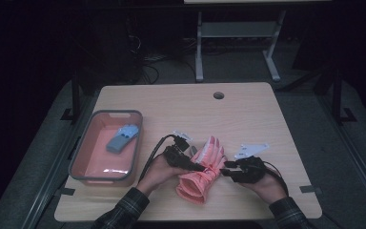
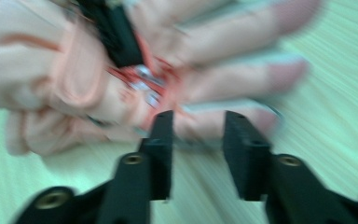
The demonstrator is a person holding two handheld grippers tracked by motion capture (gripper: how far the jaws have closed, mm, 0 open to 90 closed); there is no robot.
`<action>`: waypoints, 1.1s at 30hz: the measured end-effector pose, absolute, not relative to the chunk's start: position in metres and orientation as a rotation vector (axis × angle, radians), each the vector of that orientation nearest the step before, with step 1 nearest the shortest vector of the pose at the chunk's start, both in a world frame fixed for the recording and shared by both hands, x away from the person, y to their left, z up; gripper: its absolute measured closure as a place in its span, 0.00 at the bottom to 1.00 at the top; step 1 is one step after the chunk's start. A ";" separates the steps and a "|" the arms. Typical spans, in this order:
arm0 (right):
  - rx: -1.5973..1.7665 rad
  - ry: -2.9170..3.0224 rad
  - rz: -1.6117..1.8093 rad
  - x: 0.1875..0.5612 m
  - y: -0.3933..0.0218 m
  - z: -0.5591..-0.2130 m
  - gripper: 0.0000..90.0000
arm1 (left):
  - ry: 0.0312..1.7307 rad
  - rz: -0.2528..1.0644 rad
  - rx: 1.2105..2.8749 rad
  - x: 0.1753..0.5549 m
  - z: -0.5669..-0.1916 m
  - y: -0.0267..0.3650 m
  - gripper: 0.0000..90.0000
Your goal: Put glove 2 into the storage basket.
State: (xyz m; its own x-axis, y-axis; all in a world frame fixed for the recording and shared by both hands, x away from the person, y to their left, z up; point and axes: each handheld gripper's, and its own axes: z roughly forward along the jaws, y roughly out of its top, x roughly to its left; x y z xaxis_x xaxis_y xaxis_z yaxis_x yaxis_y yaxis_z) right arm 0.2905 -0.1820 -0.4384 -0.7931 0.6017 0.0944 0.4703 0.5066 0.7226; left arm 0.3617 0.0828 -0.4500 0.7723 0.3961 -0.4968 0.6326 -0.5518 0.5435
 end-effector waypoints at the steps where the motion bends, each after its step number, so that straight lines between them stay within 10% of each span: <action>1: 0.959 2.551 1.171 0.289 -0.188 -0.440 0.58 | 0.756 -0.404 2.227 0.361 -0.448 0.083 0.66; 15: 1.181 2.399 1.085 0.299 -0.228 -0.479 0.16 | 0.736 -0.305 2.206 0.356 -0.419 0.098 0.66; 33: 1.173 2.361 1.034 0.298 -0.226 -0.482 0.13 | 0.730 -0.207 2.165 0.351 -0.381 0.116 0.66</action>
